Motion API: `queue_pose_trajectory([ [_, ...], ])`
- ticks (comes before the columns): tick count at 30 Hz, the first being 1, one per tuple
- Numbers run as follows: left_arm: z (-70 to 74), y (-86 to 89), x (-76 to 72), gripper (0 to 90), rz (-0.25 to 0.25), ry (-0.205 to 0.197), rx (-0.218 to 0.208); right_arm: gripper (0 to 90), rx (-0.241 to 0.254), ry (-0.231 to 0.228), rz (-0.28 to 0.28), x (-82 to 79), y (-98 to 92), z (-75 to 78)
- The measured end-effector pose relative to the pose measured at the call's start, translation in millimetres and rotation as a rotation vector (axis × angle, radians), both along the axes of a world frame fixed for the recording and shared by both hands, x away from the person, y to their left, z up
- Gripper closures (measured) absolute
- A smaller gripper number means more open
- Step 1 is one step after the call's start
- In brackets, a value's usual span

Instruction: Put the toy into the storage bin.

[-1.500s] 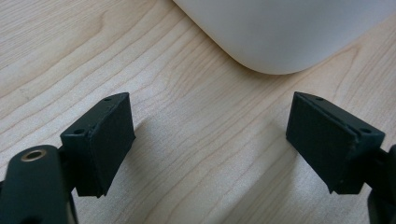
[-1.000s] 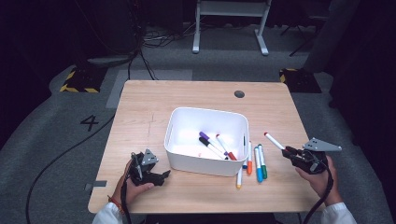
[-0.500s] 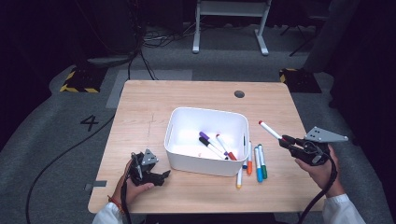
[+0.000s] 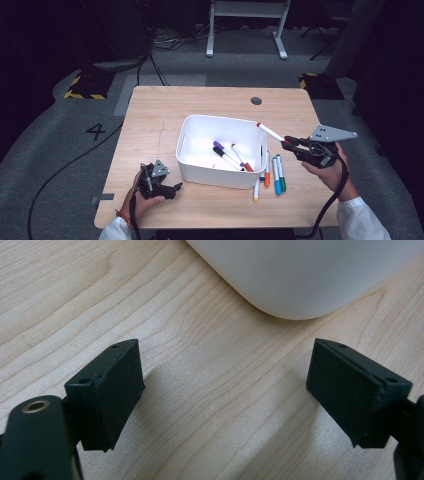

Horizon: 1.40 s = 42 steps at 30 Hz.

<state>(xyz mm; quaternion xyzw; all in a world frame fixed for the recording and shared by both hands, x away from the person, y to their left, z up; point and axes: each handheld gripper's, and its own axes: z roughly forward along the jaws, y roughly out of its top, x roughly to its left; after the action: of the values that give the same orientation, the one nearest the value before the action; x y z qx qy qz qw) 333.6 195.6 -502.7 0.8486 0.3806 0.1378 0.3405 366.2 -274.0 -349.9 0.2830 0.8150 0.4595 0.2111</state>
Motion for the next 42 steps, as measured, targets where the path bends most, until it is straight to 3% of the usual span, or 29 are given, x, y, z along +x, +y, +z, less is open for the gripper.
queue_pose_trajectory([
  [6, 0.0, 0.0, 0.0, 15.3, 0.0, 0.0, 0.0, 74.5, -0.045, 0.007, 0.074, 6.6, 28.8, 2.9],
  [9, 0.0, 0.0, 0.0, 15.3, 0.0, 0.0, 0.0, 74.5, -0.03, 0.017, 0.102, 9.4, 41.9, 4.6],
  [14, 0.0, 0.0, 0.0, 15.3, 0.0, 0.0, 0.0, 74.5, -0.057, 0.029, 0.162, 14.2, 64.4, 5.3],
  [22, 0.0, 0.0, 0.0, 15.3, 0.0, 0.0, 0.0, 74.5, -0.114, 0.098, 0.259, 28.1, 100.7, -3.6],
  [26, 0.0, 0.0, 0.0, 15.3, 0.0, -0.001, 0.0, 74.4, -0.168, 0.128, 0.302, 33.2, 116.8, -8.8],
  [35, 0.0, 0.0, 0.0, 15.3, -0.001, -0.001, 0.0, 74.4, -0.274, 0.221, 0.395, 40.6, 138.5, -18.7],
  [42, 0.0, 0.0, 0.0, 15.4, -0.001, -0.001, 0.001, 74.3, -0.328, 0.243, 0.448, 33.6, 143.7, -20.5],
])
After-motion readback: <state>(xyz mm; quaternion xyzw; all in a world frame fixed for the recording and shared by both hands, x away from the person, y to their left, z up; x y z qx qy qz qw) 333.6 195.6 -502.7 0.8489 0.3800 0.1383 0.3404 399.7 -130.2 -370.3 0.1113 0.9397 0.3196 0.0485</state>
